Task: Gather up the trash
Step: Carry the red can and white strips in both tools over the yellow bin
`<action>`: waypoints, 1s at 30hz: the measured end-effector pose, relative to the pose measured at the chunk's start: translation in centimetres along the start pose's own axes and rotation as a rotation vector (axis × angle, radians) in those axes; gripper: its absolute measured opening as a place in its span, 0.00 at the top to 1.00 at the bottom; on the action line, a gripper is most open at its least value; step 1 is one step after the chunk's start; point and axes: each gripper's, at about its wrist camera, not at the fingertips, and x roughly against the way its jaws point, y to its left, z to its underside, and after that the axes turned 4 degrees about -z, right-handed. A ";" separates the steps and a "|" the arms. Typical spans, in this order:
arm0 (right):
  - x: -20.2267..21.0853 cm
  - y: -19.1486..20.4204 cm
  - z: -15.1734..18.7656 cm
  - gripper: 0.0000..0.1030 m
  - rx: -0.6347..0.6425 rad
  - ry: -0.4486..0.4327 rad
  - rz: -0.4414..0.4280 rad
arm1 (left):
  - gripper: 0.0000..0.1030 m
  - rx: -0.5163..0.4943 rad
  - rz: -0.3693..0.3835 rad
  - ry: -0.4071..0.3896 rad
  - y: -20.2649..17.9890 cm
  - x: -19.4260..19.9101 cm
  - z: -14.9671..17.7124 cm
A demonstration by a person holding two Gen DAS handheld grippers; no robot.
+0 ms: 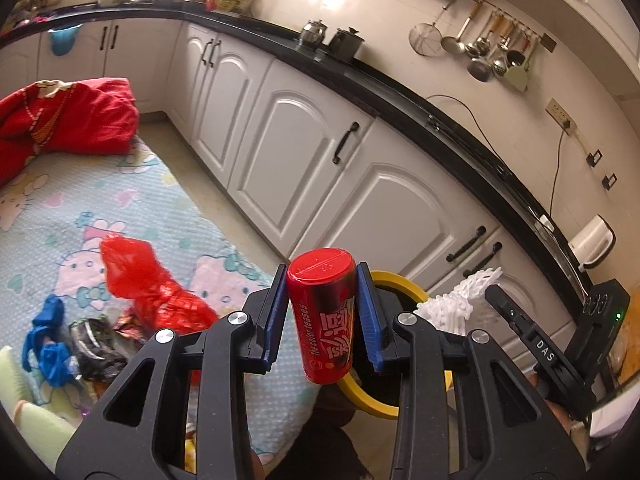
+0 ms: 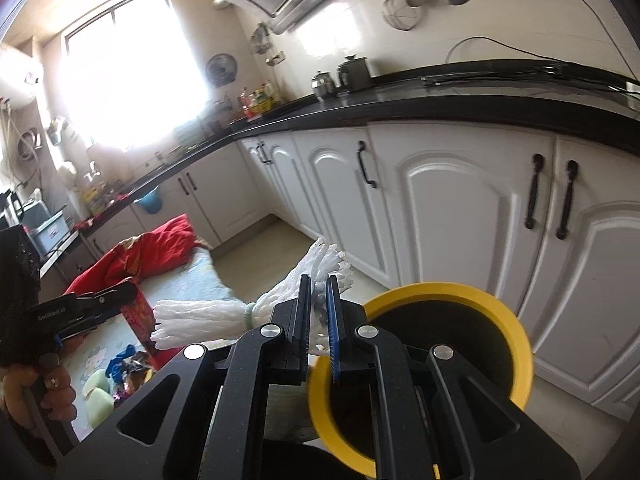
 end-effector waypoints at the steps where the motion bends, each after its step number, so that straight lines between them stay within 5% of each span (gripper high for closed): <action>1: 0.2 -0.4 0.0 0.92 -0.004 -0.004 0.009 | 0.75 -0.005 0.005 0.002 -0.3 -0.2 0.1; 30: 2.4 -8.1 3.7 0.92 -0.007 0.007 0.257 | 0.75 -0.148 0.062 0.091 -8.8 -7.1 4.0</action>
